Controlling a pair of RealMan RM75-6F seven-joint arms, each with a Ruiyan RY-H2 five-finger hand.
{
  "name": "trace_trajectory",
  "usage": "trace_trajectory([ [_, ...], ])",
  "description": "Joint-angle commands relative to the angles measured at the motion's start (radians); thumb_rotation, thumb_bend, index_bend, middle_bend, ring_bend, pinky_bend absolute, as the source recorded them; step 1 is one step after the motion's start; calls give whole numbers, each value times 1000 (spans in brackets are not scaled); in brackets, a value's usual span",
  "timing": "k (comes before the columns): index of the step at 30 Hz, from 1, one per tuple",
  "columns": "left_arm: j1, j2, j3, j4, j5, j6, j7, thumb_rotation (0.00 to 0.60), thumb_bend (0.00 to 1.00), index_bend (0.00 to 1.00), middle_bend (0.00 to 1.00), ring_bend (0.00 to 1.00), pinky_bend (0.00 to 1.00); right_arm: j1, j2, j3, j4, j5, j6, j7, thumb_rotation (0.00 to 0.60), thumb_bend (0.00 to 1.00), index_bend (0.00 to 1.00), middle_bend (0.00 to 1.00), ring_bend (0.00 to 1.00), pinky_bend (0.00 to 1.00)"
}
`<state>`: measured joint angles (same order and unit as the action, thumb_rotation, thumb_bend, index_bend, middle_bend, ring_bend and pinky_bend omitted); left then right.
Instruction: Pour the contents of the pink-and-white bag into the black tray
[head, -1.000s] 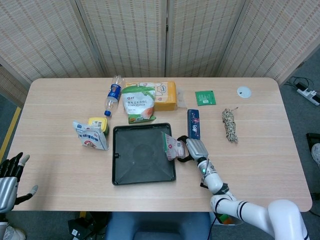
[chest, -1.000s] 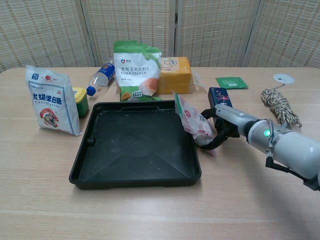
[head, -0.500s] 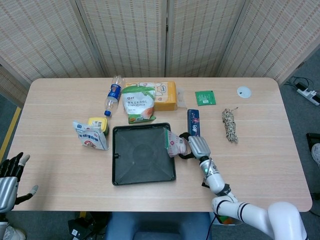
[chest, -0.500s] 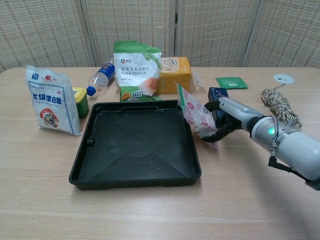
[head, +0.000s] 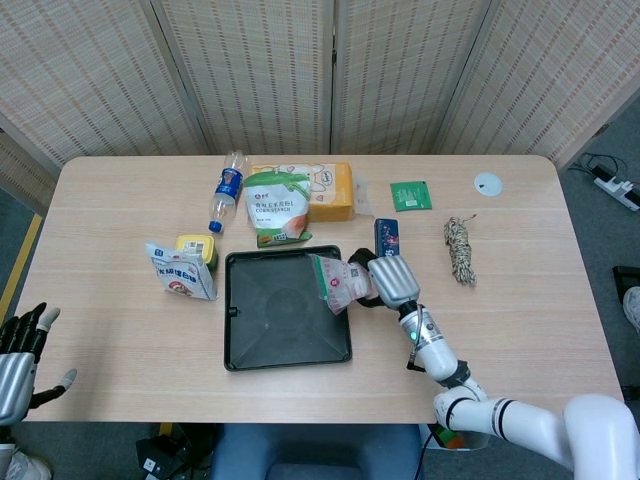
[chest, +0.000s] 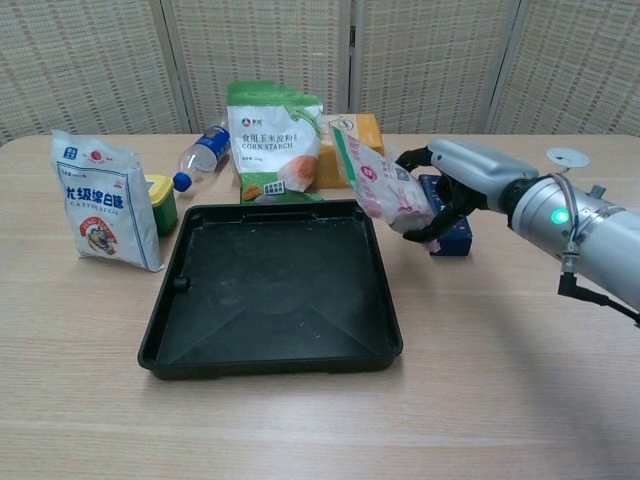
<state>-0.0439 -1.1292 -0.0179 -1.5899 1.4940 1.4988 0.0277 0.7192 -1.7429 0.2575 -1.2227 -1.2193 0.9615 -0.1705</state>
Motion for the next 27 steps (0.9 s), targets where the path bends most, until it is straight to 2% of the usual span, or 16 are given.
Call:
trace_trajectory([
  [1,3,0,1,2,0,3,-3,600,319,0,26,54,0,56,40,20,-62,12,10,-180,600,487,703,572,843,1000],
  [5,7,-2,2,9,-1,6,-10,600,319,0,26,54,0,98,30,26,-56,20,25,-322,600,488,706,575,843,1000],
  [11,12,-5,3,22,-4,9,-24,600,319,0,26,54,0,135,-10,20,-17,38,41,-440,600,487,708,582,844,1000],
  [27,12,-16,4,45,-5,0,-42,600,319,0,26,54,0,150,-106,-32,144,-20,117,-514,600,489,723,598,849,1000],
])
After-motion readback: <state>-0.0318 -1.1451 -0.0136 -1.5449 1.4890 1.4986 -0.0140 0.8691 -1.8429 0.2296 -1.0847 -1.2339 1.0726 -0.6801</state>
